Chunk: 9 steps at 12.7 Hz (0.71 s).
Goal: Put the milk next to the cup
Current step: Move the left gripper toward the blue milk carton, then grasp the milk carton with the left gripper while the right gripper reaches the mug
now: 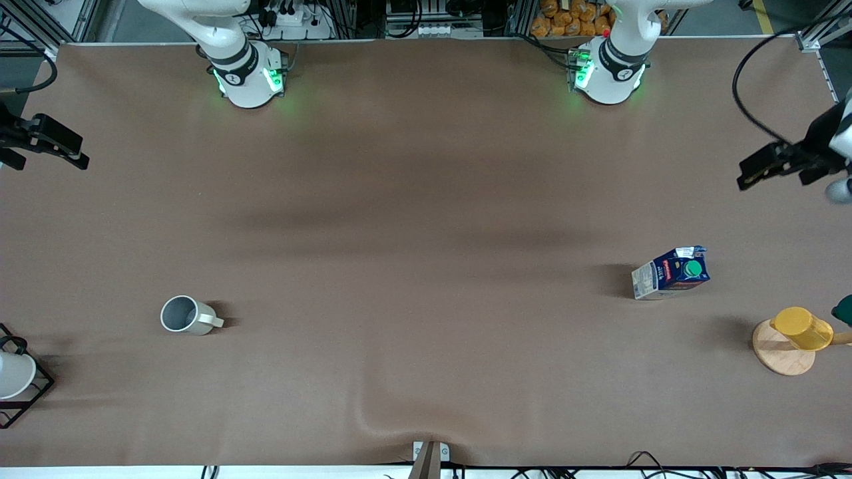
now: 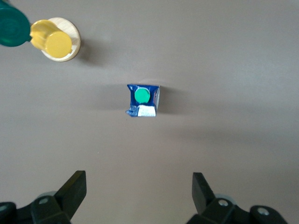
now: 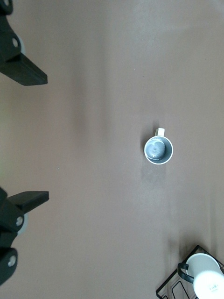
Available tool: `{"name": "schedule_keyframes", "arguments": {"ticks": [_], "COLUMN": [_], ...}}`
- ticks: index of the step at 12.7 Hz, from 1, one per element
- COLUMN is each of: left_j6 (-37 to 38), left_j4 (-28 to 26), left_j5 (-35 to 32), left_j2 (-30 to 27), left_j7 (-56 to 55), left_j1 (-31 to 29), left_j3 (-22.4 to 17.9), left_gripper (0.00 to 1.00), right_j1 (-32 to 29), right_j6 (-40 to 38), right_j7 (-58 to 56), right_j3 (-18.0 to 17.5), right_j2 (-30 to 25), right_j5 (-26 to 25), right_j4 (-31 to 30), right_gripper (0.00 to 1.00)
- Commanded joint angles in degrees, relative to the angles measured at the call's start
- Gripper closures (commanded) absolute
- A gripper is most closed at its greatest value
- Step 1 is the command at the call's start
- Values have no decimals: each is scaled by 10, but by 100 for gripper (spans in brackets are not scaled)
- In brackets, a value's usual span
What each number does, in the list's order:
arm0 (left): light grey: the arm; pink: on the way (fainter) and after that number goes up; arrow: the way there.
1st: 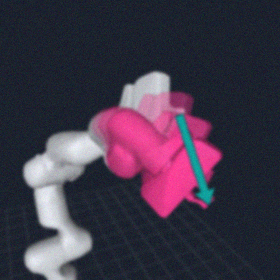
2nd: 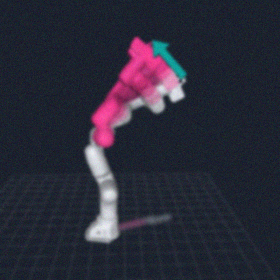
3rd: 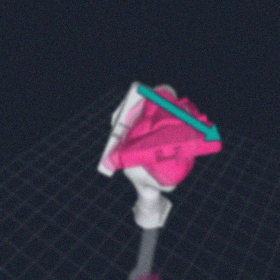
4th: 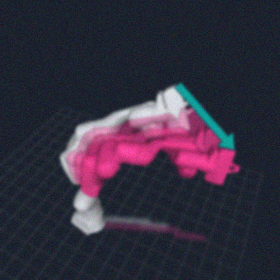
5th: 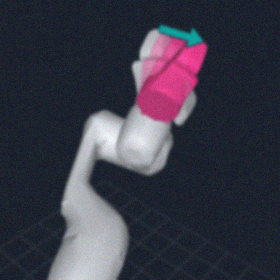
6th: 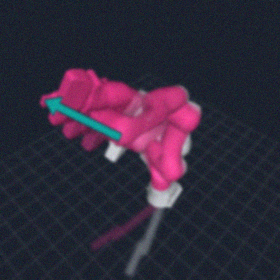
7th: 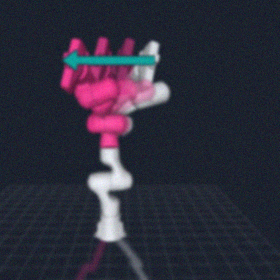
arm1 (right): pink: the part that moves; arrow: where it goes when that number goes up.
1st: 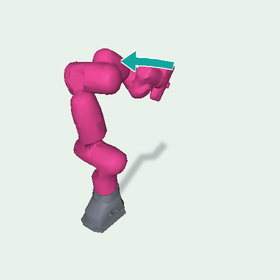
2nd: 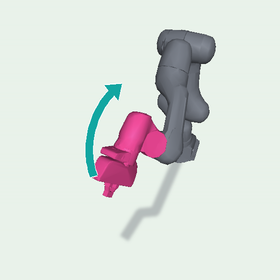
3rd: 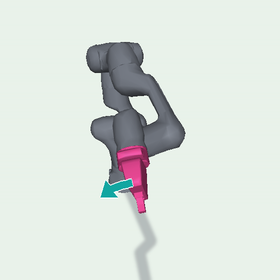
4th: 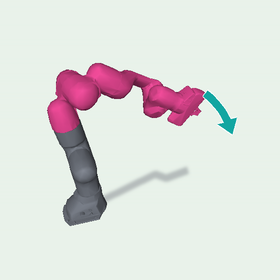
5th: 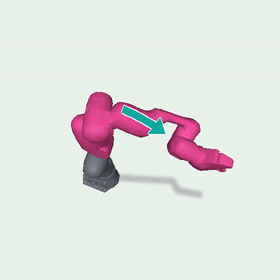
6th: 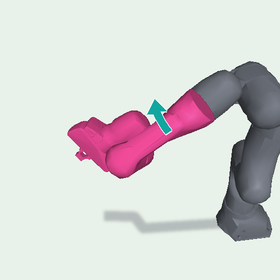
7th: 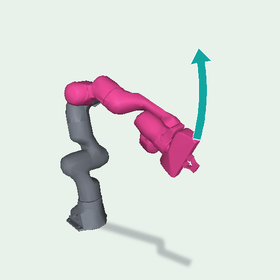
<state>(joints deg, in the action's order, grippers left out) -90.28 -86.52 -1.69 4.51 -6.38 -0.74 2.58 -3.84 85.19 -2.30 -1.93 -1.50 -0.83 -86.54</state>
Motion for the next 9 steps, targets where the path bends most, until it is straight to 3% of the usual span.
{"name": "schedule_keyframes", "arguments": {"ticks": [1,6,9], "left_j6": [-44,-182,-204], "left_j4": [1,-71,-88], "left_j5": [-14,-11,-11], "left_j2": [53,108,127], "left_j7": [8,6,6], "left_j1": [-8,-22,-27], "left_j3": [0,1,1], "left_gripper": [0,0,0], "right_j1": [-13,-17,-16], "right_j6": [4,7,7], "right_j7": [10,9,9], "right_j3": [-10,-7,-7], "right_j2": [-5,-3,-3], "right_j5": [3,0,1], "right_j4": [-5,-5,-5], "right_gripper": [0,0,0]}}
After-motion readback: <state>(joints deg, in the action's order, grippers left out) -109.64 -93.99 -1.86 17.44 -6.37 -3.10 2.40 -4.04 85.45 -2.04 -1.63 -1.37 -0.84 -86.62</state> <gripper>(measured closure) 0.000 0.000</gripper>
